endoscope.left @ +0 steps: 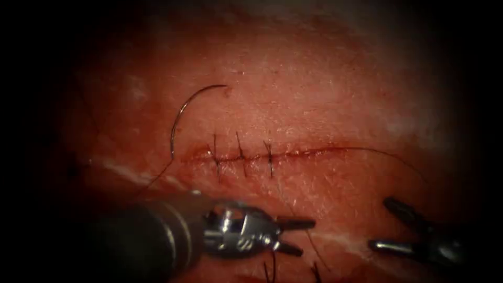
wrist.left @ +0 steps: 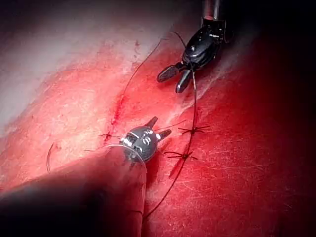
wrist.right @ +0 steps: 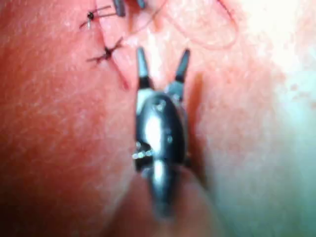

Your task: Wound Closure

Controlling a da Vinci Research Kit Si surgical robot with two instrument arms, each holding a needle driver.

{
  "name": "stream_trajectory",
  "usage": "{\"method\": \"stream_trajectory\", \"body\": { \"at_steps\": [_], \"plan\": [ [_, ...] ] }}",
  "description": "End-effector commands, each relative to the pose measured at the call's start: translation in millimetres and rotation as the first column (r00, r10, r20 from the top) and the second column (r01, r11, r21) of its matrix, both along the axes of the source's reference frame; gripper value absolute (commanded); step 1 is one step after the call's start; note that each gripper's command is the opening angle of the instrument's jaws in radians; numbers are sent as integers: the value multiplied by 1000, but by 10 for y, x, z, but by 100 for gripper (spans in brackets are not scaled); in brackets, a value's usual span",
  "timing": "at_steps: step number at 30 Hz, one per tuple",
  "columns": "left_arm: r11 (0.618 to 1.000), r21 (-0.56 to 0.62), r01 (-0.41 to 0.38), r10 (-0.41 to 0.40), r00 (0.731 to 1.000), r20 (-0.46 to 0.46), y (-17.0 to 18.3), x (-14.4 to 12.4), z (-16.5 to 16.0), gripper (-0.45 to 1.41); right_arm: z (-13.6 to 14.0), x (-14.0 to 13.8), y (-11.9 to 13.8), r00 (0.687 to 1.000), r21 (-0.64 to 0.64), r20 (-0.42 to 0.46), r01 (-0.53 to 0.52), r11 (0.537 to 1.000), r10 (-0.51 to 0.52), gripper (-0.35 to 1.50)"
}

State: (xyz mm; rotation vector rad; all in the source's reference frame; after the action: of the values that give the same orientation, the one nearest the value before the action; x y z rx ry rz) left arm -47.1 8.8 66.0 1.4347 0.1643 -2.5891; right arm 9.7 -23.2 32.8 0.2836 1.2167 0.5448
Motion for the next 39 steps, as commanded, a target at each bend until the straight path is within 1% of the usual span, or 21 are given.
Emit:
{"method": "stream_trajectory", "body": {
  "at_steps": [1,4,12,13,15,16,22,24,25,27,28,29,30,31,33,35,39],
  "plan": [
    [1000,-1,-1,1,1000,0,-7,-10,9,0,6,7,-16,1000,4,-7,8,1000,-8,128],
    [1000,-18,-11,11,1000,-1,-21,-23,22,0,6,13,-17,1000,2,-13,13,1000,-13,126],
    [1000,-27,-15,15,1000,-3,-28,-39,36,2,6,17,-18,1000,3,-10,13,1000,-13,126],
    [1000,-27,-16,16,1000,-2,-28,-39,36,-1,6,17,-18,1000,3,-10,13,1000,-13,126],
    [999,-27,-18,18,1000,-1,-28,-39,36,-27,7,17,-17,1000,3,-10,13,1000,-13,126],
    [1000,-22,-15,15,1000,-2,-28,-39,35,-45,7,17,-17,1000,2,-12,11,1000,-11,126],
    [1000,-16,9,-10,1000,-18,-24,-33,26,-45,8,19,-20,1000,0,-15,14,1000,-14,126],
    [1000,-19,21,-22,1000,-11,-18,-27,21,-45,8,20,-20,999,1,-32,30,1000,-30,126],
    [999,-15,38,-38,999,-2,-11,-19,13,-45,10,20,-19,996,0,-65,57,998,-57,126],
    [999,-14,44,-44,999,2,-8,-15,10,-45,12,20,-18,995,5,-75,65,998,-65,126],
    [999,-14,50,-50,999,5,-4,-10,6,-45,13,21,-17,993,-24,-81,82,996,-83,126],
    [998,-11,58,-58,998,5,4,1,-3,-45,16,26,-15,989,-94,-87,112,989,-120,126],
    [998,-11,58,-58,998,5,4,1,-3,-45,16,26,-15,989,-94,-87,112,989,-120,126],
    [998,-9,66,-66,998,4,11,9,-10,-45,20,31,-11,983,-176,-92,141,974,-158,126],
    [997,-7,72,-72,997,4,17,16,-16,-45,24,36,-6,976,-239,-83,176,955,-200,126],
    [997,-3,73,-73,997,9,19,22,-19,-45,30,43,0,969,-298,-77,203,933,-236,126],
    [997,0,73,-73,997,9,20,25,-23,-45,41,62,10,958,-370,-75,232,900,-278,123]
  ]
}}
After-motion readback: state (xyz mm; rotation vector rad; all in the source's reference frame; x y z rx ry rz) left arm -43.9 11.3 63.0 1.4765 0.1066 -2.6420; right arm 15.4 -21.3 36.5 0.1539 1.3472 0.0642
